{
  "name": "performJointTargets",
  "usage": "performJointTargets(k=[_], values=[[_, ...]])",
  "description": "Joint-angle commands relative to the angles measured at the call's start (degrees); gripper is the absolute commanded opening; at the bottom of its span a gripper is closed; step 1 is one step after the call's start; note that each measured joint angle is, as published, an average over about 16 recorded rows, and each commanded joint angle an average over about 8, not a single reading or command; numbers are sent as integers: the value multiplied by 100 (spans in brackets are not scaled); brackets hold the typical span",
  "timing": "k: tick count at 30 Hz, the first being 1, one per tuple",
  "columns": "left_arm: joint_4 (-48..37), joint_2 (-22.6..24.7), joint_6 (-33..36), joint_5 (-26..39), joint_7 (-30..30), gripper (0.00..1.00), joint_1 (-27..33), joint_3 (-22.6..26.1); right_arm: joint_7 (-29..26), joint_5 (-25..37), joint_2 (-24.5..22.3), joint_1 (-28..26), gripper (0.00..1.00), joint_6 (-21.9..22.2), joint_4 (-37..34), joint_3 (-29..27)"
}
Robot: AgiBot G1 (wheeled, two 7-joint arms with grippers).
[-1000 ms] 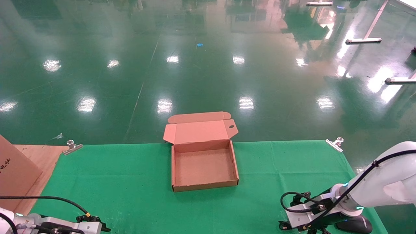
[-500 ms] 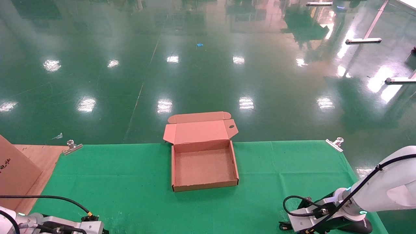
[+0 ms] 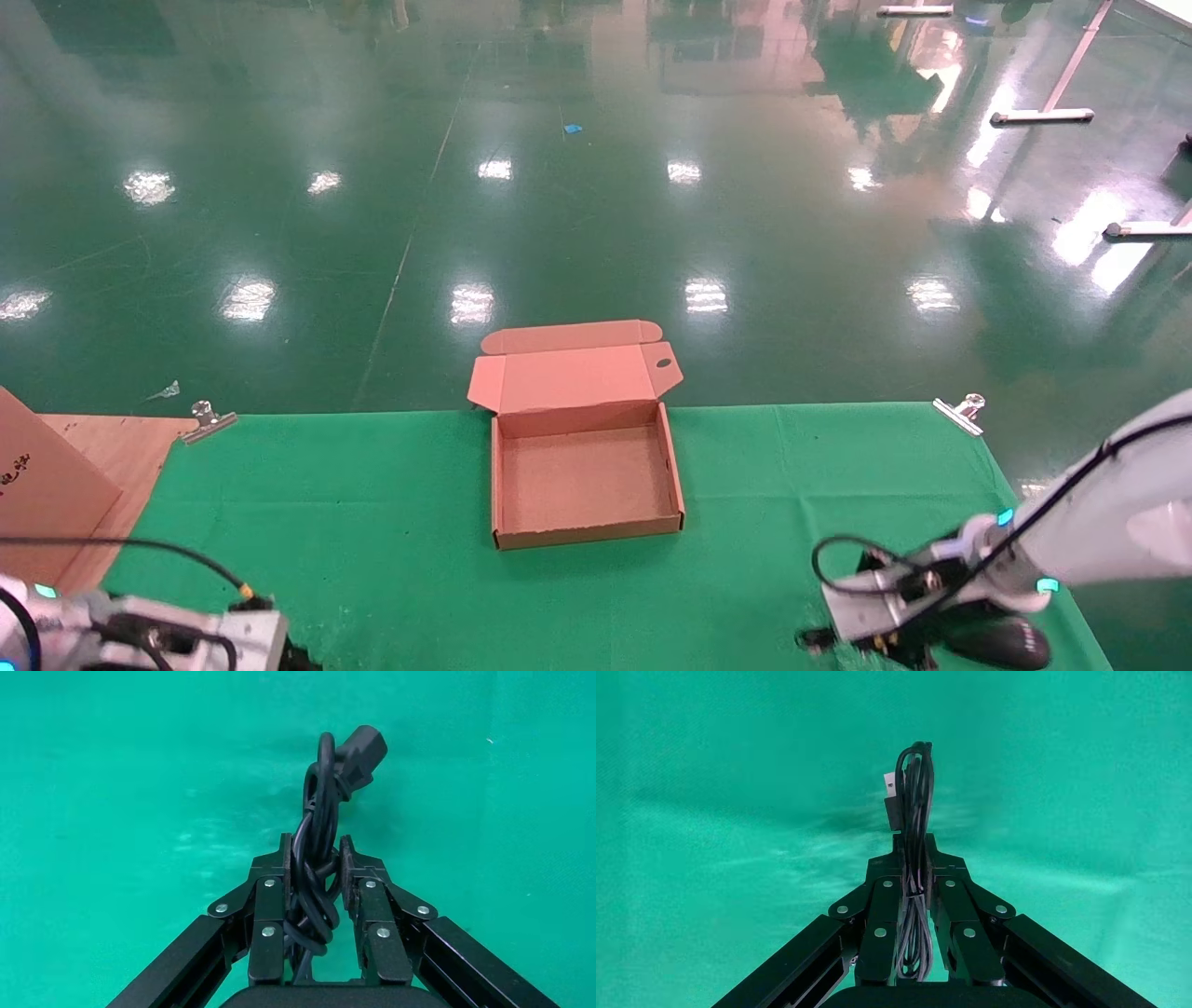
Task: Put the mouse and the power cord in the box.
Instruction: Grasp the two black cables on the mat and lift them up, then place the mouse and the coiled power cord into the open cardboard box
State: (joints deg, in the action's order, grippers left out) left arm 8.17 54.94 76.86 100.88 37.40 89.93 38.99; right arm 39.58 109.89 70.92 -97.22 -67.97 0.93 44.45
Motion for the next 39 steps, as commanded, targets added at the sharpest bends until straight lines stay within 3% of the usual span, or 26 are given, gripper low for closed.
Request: performJointTargets(k=[1, 10, 17, 23, 28, 33, 39], values=[[19, -34, 83, 4, 19, 0, 131, 2, 5, -38, -12, -98, 0, -91, 16, -26], [293, 77, 386, 21, -48, 0, 944, -1, -118, -266, 224, -850, 0, -457, 162, -185], [349, 413, 404, -22, -188, 0, 1553, -45, -292, -423, 537, -1336, 0, -391, 286, -293], [249, 726, 360, -120, -291, 0, 2154, -129, -491, -636, 700, -1592, 0, -41, 710, -390], [76, 960, 305, -199, -304, 0, 2542, -192, -652, -893, 754, -1517, 0, 546, 1396, -361], [-149, 1161, 269, -258, -279, 0, 2743, -233, -884, -1148, 762, -1374, 0, 993, 2006, -106], [-377, 1321, 235, -319, -210, 0, 2832, -274, -1213, -1401, 750, -1312, 0, 1165, 2313, 332]])
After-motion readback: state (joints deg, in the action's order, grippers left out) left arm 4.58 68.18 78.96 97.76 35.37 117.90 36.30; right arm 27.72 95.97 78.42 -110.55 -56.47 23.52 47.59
